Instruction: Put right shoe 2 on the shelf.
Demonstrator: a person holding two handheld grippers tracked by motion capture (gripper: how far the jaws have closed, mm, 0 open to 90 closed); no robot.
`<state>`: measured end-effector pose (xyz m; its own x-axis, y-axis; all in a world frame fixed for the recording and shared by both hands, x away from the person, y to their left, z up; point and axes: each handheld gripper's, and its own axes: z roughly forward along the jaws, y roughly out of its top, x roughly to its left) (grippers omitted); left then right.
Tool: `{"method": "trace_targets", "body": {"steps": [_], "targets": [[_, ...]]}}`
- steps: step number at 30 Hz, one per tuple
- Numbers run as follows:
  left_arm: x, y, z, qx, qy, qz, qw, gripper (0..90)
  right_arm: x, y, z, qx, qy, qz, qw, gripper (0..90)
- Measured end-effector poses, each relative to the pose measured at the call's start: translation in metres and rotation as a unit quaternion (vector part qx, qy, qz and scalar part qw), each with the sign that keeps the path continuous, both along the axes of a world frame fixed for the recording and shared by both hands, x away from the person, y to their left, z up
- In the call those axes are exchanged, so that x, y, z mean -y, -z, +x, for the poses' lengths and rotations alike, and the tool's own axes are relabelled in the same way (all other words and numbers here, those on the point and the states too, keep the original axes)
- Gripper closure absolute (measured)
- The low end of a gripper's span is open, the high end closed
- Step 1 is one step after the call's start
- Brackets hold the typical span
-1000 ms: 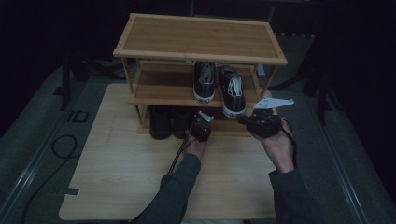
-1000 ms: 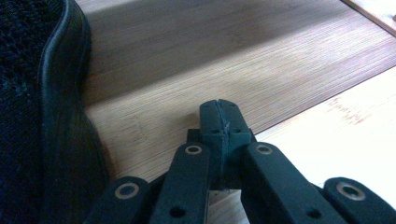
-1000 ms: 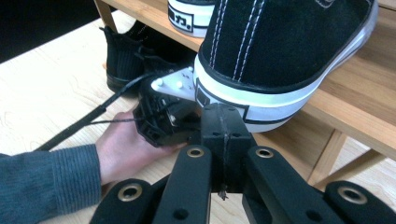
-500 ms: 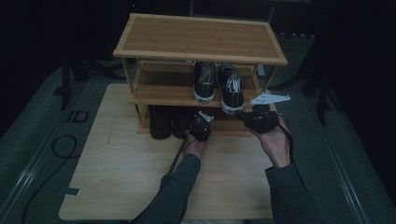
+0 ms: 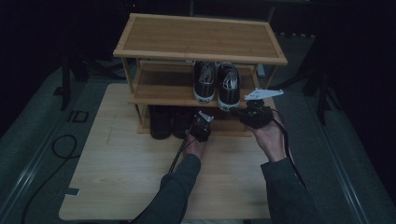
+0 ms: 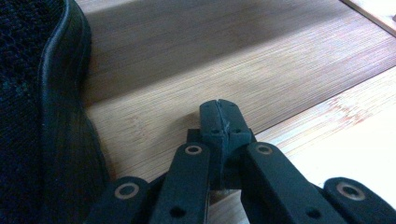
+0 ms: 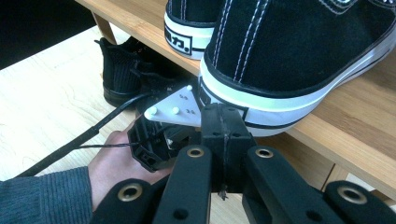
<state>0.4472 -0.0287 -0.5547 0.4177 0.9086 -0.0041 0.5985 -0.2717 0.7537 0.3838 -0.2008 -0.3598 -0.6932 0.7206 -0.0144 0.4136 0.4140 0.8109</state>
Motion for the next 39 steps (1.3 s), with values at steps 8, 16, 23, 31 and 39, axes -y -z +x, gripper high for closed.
{"method": "trace_targets", "body": {"steps": [8,16,23,31,39], "targets": [[0.0,0.0,0.0,0.001,0.001,0.003,1.0,90.0,-0.005,0.003,0.002,0.003,0.011,-0.003,0.9999,90.0],[0.0,0.0,0.0,0.0,-0.003,0.002,1.0,90.0,-0.019,0.005,0.008,0.015,0.029,-0.031,0.999,90.0],[0.0,0.0,0.0,0.001,-0.005,0.0,1.0,90.0,-0.025,0.007,0.014,0.011,0.025,-0.028,0.9992,90.0],[0.0,0.0,0.0,0.001,-0.004,0.002,1.0,90.0,-0.025,0.009,0.019,0.007,0.03,-0.032,0.999,90.0],[0.0,0.0,0.0,-0.001,-0.003,0.003,1.0,90.0,-0.027,0.011,0.02,0.012,0.033,-0.04,0.9986,90.0]]}}
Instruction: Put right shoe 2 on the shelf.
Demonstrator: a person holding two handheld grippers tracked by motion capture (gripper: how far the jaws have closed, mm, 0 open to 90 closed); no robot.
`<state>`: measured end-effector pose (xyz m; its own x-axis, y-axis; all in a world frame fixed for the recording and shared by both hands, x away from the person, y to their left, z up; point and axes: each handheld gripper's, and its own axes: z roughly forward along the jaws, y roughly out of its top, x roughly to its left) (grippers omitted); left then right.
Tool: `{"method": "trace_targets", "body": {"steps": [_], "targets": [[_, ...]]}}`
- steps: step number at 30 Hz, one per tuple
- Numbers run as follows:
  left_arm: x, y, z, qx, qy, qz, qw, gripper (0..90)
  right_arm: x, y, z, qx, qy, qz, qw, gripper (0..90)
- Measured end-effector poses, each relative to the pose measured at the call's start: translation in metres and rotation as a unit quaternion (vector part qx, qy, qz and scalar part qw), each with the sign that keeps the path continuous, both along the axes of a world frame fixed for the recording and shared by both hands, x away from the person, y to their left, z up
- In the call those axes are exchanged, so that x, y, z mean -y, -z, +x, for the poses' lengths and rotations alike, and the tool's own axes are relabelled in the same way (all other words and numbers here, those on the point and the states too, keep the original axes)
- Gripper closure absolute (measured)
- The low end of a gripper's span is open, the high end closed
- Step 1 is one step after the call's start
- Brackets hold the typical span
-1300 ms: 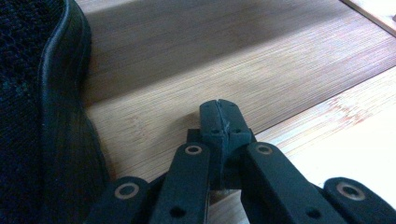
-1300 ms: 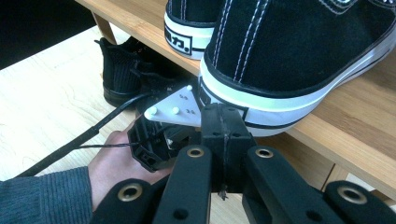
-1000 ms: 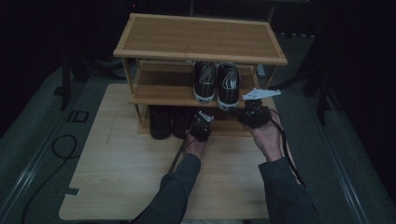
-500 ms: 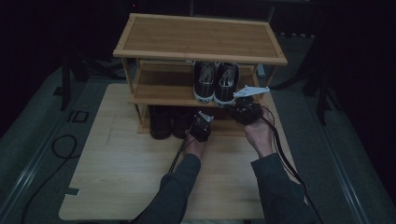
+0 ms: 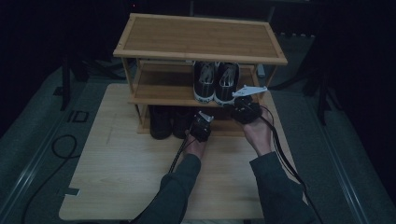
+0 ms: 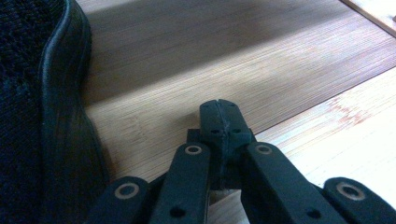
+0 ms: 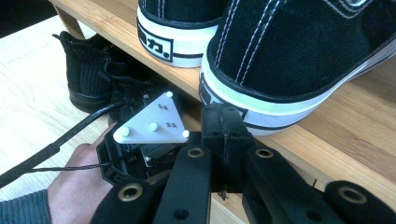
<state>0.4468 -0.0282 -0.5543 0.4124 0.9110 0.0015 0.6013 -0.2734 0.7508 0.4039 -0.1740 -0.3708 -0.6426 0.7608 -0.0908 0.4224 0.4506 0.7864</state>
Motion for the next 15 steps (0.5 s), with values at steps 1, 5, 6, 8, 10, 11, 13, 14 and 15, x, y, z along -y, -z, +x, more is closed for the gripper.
{"method": "trace_targets", "body": {"steps": [1,5,6,8,10,11,13,14,15], "targets": [[0.0,0.0,0.0,0.0,0.0,0.0,1.0,90.0,0.0001,-0.0001,0.0003,0.0,0.0,0.0,1.0,90.0],[0.0001,0.0001,0.0,0.001,-0.001,0.0,1.0,90.0,-0.0003,0.0005,0.0012,0.003,0.002,-0.001,1.0,90.0],[0.0002,0.0001,-0.0001,0.001,-0.001,-0.001,1.0,90.0,-0.0005,0.0007,0.0011,0.003,0.003,0.0,1.0,90.0],[0.0003,0.0001,-0.0001,0.001,-0.002,0.0,1.0,90.0,-0.0007,0.0009,0.0013,0.005,0.004,-0.002,1.0,90.0],[0.0005,0.0002,-0.0001,0.002,-0.003,-0.001,1.0,90.0,-0.0009,0.0011,0.0021,0.005,0.005,-0.002,1.0,90.0],[0.0006,0.0002,-0.0001,0.002,-0.003,-0.001,1.0,90.0,-0.001,0.0014,0.0026,0.006,0.006,-0.001,1.0,90.0],[0.0009,0.0003,-0.0002,0.002,-0.005,-0.002,1.0,90.0,-0.0014,0.0018,0.0029,0.005,0.008,0.002,1.0,90.0],[0.0009,0.0004,-0.0002,0.002,-0.005,-0.002,1.0,90.0,-0.0016,0.002,0.0028,0.007,0.009,0.001,0.9999,90.0],[0.001,0.0004,-0.0003,0.002,-0.005,-0.002,1.0,90.0,-0.0016,0.0021,0.0026,0.007,0.009,0.0,0.9999,90.0]]}}
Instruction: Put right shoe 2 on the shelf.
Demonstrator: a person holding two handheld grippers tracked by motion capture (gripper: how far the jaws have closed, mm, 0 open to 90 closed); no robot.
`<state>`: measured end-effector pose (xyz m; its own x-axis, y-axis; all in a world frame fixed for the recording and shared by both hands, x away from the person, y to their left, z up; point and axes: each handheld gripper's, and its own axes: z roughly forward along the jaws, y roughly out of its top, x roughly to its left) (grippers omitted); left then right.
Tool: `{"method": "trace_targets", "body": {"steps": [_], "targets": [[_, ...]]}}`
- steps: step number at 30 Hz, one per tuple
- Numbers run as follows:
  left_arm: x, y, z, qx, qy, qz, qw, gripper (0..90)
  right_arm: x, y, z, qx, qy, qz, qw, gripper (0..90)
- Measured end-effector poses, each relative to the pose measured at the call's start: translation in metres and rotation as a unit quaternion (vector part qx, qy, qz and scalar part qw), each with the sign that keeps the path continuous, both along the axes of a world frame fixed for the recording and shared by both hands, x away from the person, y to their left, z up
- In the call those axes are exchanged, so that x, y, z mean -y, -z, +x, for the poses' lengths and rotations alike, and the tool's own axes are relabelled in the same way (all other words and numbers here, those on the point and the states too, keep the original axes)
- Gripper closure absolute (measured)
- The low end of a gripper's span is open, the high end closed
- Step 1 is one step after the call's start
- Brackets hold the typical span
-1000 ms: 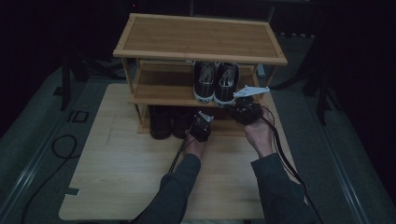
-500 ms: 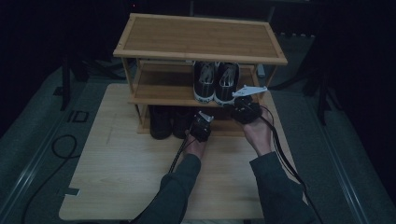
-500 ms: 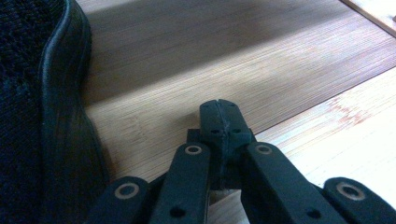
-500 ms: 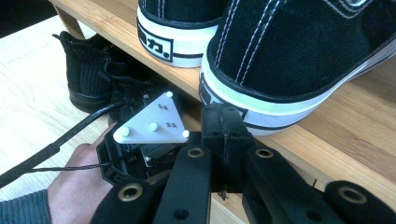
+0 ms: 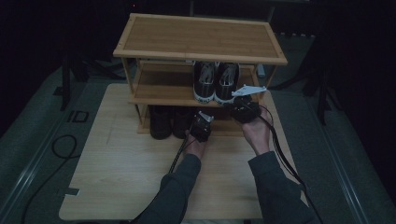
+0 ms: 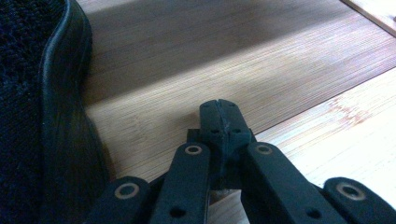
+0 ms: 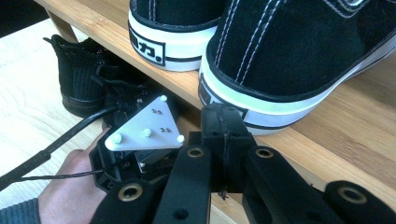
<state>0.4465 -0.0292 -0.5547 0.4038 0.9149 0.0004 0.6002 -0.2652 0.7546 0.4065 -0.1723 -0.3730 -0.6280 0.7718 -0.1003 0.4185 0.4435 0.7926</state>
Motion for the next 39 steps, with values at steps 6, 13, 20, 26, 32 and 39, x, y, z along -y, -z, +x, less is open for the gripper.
{"method": "trace_targets", "body": {"steps": [6,13,20,26,32,39], "targets": [[0.0,0.001,-0.001,0.003,0.0,-0.002,1.0,90.0,0.002,0.0,-0.002,-0.008,-0.001,0.008,0.9999,88.7],[0.0,0.001,0.0,0.002,0.0,-0.003,1.0,90.0,0.007,-0.005,-0.015,-0.001,-0.013,0.001,0.9999,87.0],[0.0,0.0,0.0,0.001,0.001,-0.001,1.0,90.0,0.028,0.008,-0.024,-0.033,-0.012,0.01,0.9993,84.3],[0.0,0.0,0.0,0.0,0.005,-0.001,1.0,90.0,0.043,0.033,-0.025,-0.063,0.006,0.009,0.998,83.8],[0.0,0.0,0.0,0.0,0.006,-0.001,1.0,90.0,0.05,0.054,-0.024,-0.087,0.014,0.009,0.996,83.3],[0.0,0.0,0.0,0.0,0.006,-0.001,1.0,90.0,0.054,0.067,-0.025,-0.102,0.019,0.015,0.9945,83.0]]}}
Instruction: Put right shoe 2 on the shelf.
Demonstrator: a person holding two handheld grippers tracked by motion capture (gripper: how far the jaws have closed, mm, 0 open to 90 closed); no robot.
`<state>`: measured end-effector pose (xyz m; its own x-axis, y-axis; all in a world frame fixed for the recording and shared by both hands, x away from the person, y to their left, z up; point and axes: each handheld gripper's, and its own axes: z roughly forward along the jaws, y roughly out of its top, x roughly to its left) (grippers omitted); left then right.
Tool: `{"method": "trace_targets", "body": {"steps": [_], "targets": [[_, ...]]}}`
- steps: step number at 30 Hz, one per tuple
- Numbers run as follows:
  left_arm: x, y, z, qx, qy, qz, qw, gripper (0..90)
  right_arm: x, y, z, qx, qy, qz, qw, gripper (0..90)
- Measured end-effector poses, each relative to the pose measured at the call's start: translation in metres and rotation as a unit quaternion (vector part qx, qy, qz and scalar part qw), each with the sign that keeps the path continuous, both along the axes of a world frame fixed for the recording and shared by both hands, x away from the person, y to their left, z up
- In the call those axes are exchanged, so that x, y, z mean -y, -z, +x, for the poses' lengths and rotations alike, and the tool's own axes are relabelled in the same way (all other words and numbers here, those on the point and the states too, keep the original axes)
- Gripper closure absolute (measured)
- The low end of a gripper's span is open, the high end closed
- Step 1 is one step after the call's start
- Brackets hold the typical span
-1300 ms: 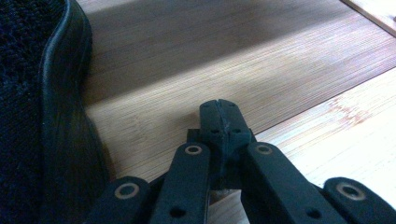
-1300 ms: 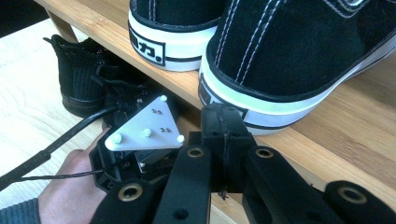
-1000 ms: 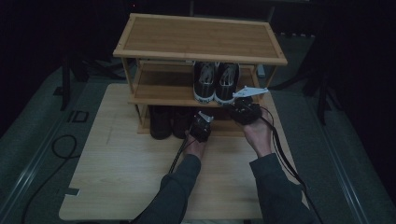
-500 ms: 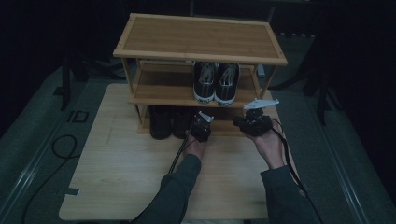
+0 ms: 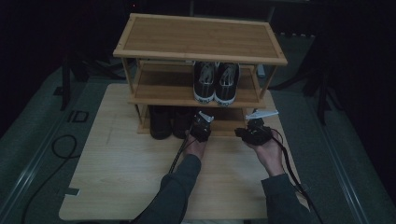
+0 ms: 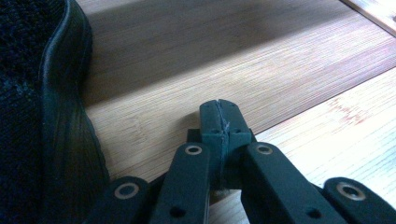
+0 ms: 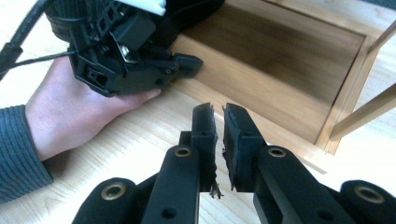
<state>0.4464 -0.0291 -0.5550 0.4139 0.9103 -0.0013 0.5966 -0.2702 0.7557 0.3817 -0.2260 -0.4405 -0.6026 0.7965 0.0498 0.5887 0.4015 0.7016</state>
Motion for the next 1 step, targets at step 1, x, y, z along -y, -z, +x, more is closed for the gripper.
{"method": "trace_targets", "body": {"steps": [1], "targets": [[0.0,-0.0001,0.0,0.0,0.0,0.0,1.0,90.0,0.0004,0.0014,-0.0001,-0.001,0.0,-0.001,1.0,83.0]]}}
